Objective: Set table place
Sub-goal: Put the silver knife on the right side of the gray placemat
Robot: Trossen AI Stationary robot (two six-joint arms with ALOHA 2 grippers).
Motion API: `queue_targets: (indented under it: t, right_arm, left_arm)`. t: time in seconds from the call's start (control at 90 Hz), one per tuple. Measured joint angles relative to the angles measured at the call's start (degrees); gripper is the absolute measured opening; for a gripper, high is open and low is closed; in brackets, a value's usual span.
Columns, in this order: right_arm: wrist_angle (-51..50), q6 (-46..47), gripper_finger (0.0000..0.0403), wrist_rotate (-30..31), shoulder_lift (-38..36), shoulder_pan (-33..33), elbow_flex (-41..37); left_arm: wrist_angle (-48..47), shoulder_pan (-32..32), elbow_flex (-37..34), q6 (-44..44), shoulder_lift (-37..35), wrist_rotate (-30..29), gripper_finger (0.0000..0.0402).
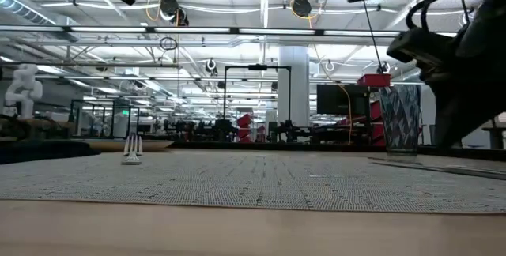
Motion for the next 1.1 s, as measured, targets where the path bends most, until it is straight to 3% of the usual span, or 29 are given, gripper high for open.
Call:
queue_targets:
  t: [0.3, 0.689, 1.1]
  right_arm:
    - [-0.8, 0.4, 0.0000, -4.7, 0.0, 0.9, 0.0]
    - [-1.4, 10.8, 0.0000, -6.6, -0.1, 10.8, 0.0]
    - [0.3, 10.6, 0.0000, -9.5, 3.2, 10.5, 0.1]
  left_arm:
    - [-1.2, 0.0, 0.0, -0.1, 0.0, 0.0, 0.0000]
    - [-1.7, 0.0, 0.0, -0.1, 0.0, 0.0, 0.0000]
    - [-1.5, 0.0, 0.0, -0.1, 0.0, 0.0, 0.0000]
